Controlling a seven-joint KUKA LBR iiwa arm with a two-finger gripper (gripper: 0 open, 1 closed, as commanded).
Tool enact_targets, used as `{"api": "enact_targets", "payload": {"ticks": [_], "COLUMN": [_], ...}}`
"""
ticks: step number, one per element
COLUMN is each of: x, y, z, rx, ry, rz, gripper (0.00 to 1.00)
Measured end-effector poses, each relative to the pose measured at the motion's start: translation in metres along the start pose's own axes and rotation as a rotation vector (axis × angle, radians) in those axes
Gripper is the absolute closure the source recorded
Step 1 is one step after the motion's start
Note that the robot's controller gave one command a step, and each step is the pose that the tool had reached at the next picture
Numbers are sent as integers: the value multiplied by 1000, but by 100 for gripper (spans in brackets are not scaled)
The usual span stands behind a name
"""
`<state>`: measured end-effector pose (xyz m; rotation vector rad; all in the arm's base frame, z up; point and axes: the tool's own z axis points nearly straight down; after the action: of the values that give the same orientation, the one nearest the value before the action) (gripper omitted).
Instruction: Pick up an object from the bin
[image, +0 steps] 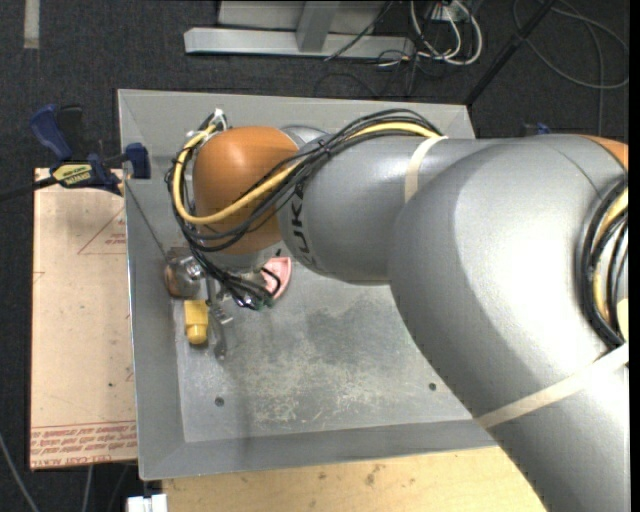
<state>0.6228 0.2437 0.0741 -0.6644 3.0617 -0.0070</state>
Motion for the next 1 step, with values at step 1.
{"api": "enact_targets", "payload": {"ticks": [1], "x": [17], "y": [18], "z": [3], "rx": [-9], "ry": [3], "rz": [-281], "gripper": [100]}}
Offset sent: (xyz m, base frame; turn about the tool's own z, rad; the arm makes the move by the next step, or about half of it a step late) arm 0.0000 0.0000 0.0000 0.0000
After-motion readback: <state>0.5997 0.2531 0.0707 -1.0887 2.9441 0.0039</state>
